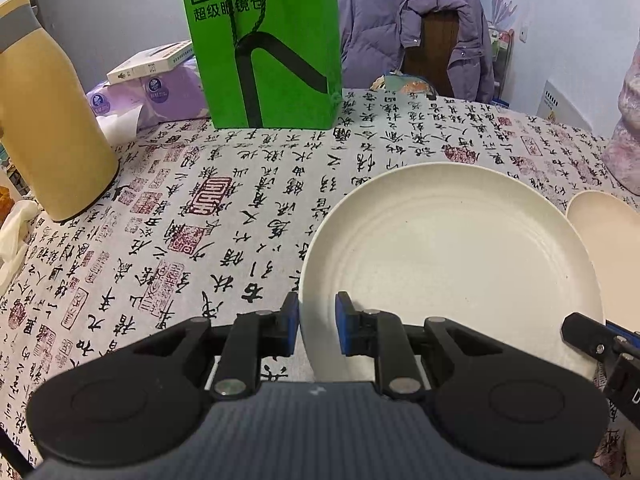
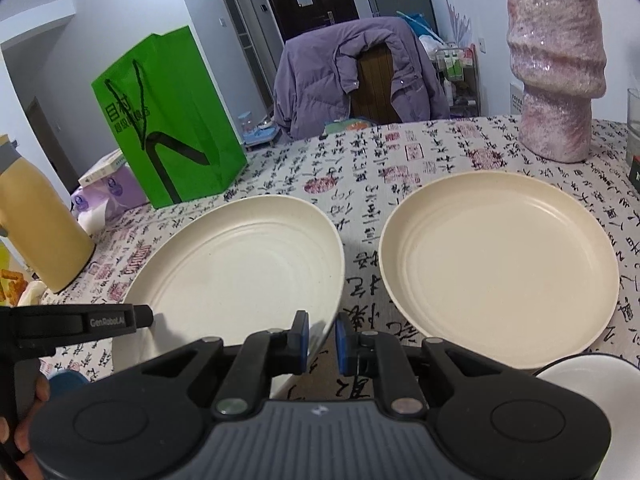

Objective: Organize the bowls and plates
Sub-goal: 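Lift the second cream plate off the table with both tools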

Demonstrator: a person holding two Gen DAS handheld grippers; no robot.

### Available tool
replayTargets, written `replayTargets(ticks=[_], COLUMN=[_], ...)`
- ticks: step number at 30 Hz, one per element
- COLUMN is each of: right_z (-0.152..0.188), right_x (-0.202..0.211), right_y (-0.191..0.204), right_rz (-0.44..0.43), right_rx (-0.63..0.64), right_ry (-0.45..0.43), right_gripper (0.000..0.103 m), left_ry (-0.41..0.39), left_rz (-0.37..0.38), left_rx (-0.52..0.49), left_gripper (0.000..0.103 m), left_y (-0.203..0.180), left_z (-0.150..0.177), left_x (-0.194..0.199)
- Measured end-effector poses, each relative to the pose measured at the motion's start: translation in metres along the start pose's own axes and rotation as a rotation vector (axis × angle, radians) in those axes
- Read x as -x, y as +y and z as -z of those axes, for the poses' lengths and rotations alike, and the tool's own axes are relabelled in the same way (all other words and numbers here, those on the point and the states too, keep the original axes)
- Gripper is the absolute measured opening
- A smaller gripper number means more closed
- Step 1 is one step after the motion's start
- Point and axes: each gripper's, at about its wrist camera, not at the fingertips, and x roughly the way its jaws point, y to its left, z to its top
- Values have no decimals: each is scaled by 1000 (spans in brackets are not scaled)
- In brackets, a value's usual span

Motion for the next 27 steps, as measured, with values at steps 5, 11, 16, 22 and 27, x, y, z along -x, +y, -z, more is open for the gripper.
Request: replayTargets(ticks=[5,11,16,22,27], right_z=[-2,-4,-6,-8,-8], right_x=[6,16,24,34,41], right_y=[3,5,7,9,14], right_rz=[-9,-21,-37,-55,-63], right_rx=[10,15,18,24,35], right_ry=[-20,-51,-73,-98,-115], right_gripper=[14,14,14,14,14], left_ry=[-19,-37,-57,-79,-97], left_rz=[-3,2,1,3,3], left_rx=[3,10,12,17,26], left_gripper=[19,19,19,19,19], left_y=[2,5,7,12,17], left_z=[-2,-5,-6,-7,-7], left_x=[8,19,30,42,52])
